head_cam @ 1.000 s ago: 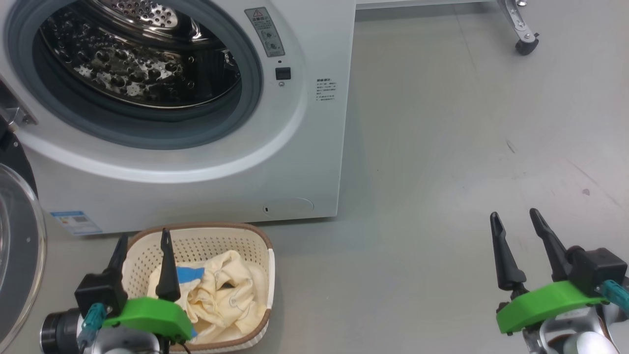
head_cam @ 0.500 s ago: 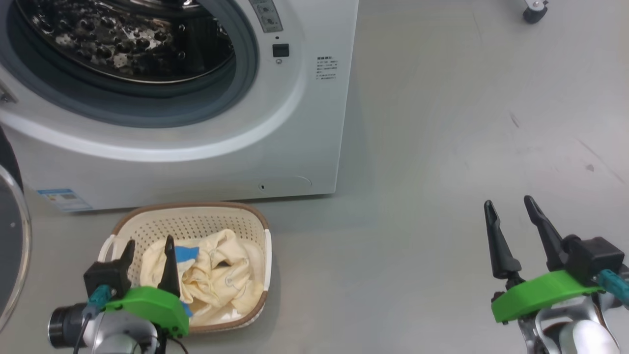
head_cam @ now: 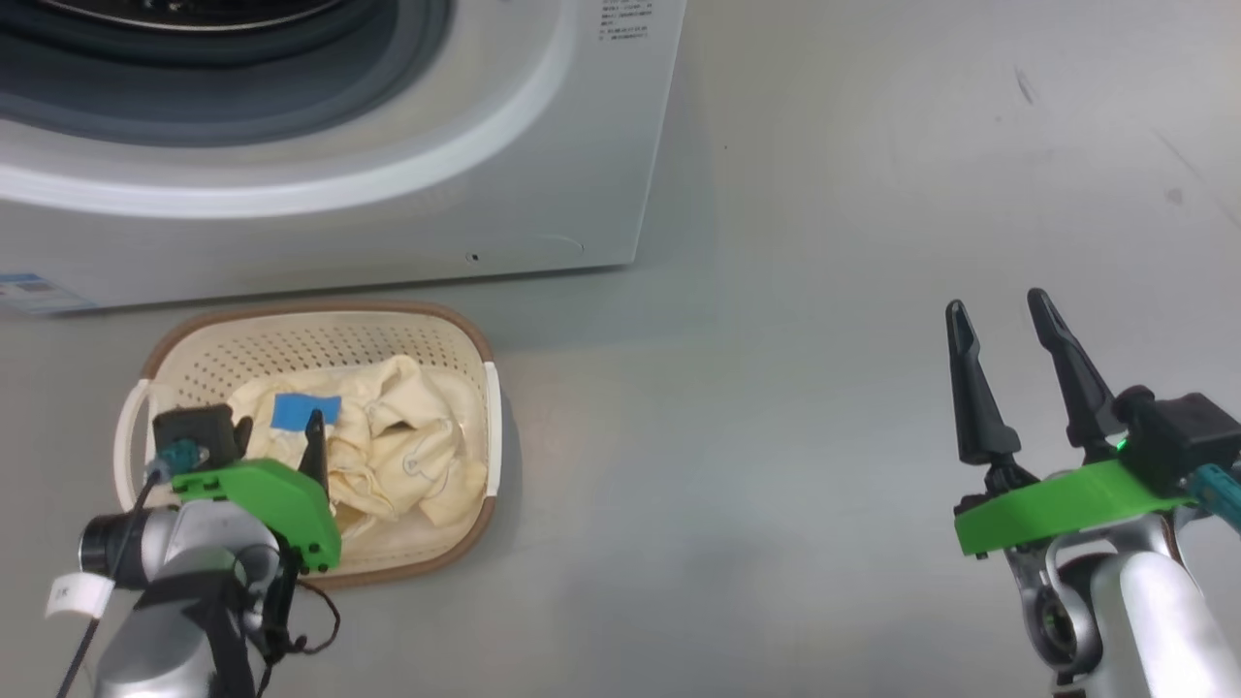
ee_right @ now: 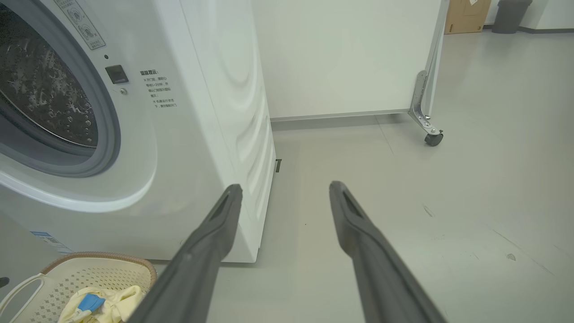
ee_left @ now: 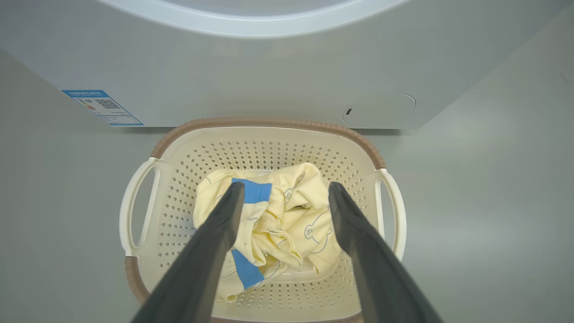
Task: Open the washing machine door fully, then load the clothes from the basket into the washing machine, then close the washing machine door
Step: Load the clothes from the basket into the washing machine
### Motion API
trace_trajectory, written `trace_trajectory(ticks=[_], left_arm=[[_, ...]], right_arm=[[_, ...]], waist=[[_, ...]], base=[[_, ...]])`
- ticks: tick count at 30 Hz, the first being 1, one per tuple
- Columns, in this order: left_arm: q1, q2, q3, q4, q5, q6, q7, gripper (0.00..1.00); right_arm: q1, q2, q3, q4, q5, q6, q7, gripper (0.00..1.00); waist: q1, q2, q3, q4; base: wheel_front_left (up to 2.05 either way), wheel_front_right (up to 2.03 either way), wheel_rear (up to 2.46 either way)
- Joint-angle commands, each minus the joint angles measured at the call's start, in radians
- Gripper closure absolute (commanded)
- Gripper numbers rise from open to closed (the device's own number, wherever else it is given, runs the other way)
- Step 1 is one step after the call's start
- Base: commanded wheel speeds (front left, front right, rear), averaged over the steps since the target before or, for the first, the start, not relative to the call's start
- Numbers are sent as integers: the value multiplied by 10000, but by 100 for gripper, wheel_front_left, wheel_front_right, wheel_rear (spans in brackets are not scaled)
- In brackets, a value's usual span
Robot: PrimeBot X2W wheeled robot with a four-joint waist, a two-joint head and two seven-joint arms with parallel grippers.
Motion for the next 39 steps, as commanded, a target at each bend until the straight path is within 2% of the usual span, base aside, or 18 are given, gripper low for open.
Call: trace_trajectory(ticks=[1,6,12,20,28,39], left_arm=[[-580,242,273,153,-196,-123,23,0],[-1577,319,241,1154,-601,-400,243,0],[-2471,547,115,1757,-1049,-493,383,0],[-3336,1025,-767,1650,-2399,-503,990,0],[-3821,1649,-1481,1740,-3690,-505,1558,0],[-4775,2132,-2101,2781,-3905,-505,1149,0]], right_arm=[[-378,-98,228,-271,88,17,-165,0],[-776,-98,377,-262,164,17,-297,0],[-1199,-98,579,-295,215,17,-413,0],[-1744,-98,786,-371,255,17,-574,0],[-2049,-98,988,-378,339,17,-676,0],[-2165,-98,1315,-525,468,17,-778,0]], waist=[[-2,0,679,-231],[-2,0,1672,-388],[-2,0,2688,-532],[-2,0,4107,-704],[-2,0,5065,-878],[-2,0,6128,-1213]], base=[[0,0,0],[0,0,0],[0,0,0],[0,0,0],[0,0,0],[0,0,0]])
